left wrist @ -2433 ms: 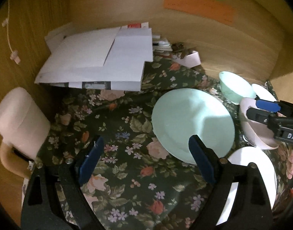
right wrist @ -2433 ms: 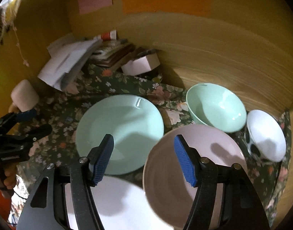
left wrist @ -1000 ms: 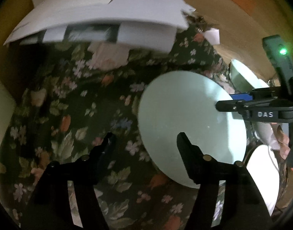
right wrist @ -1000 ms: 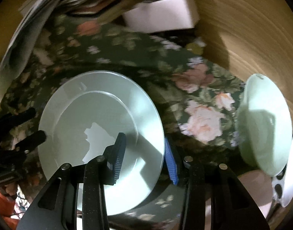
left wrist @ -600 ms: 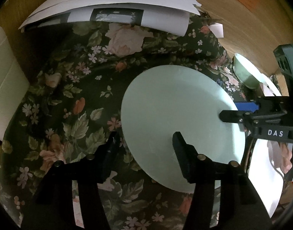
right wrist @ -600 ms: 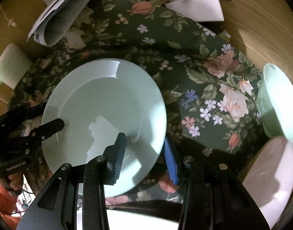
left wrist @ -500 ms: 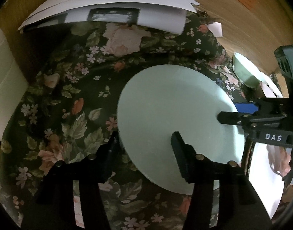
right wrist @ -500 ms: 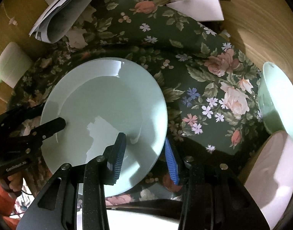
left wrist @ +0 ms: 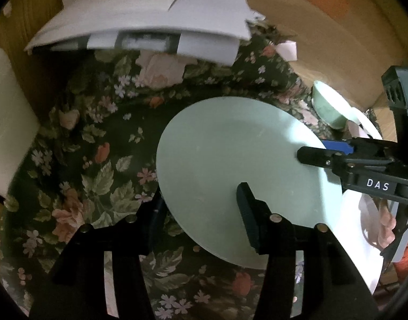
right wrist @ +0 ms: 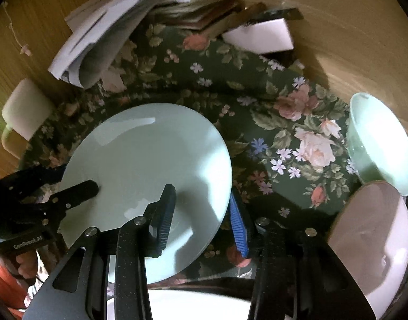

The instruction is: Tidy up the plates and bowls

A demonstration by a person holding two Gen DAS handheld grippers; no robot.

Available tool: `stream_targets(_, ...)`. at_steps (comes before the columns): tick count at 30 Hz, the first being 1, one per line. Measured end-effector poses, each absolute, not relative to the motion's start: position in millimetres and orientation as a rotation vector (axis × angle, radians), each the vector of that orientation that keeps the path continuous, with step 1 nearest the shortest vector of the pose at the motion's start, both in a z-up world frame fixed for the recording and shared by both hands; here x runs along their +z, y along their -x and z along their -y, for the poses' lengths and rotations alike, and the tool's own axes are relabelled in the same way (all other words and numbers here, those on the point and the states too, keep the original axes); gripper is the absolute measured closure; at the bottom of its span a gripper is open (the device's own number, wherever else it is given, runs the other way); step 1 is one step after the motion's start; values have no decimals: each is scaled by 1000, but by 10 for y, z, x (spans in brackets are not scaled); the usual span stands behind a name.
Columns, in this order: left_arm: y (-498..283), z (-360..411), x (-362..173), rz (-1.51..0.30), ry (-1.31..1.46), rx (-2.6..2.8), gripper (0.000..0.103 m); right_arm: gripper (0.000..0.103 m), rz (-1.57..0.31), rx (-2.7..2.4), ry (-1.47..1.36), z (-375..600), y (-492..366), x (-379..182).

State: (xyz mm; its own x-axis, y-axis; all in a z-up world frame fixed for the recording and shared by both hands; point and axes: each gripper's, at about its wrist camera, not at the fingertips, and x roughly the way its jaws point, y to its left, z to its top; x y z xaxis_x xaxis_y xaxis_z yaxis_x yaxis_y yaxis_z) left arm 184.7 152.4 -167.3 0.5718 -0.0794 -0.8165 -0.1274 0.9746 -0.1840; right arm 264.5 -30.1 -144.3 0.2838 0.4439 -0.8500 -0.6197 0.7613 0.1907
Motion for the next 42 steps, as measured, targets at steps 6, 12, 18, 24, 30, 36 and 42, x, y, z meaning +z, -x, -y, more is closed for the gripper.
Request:
stream_targets(6,-1722,-1483,-1489,-925,213,27,51,67,-1040,725,164,418,-2628,-1331)
stream_targets(12,-1585,-1376,-1330,-884,187,23,51,67,-999,723,145,562,-2510,-1202)
stream_targets(18,-1436,-1258,-1199,-848,170,18,51,67,-957,716,135,610,-2353,-1141)
stream_targets(24,-1279,-1106,-1074,-816,152,4,51,67,-926,707,116,749,-2199,-1055)
stream_targets(30,-1160,-955,-971,-788,134,-15,51,67,-890,692,99,921,-2011,-962)
stream_targets(36,-1059,-807,-932,-776,125,-42,51,67,-867,669,85,1091,-1851,-930)
stream_targets(42,-986,-646,-935,-772,112,-78,51,67,-855,645,54,1283,-1721,-932)
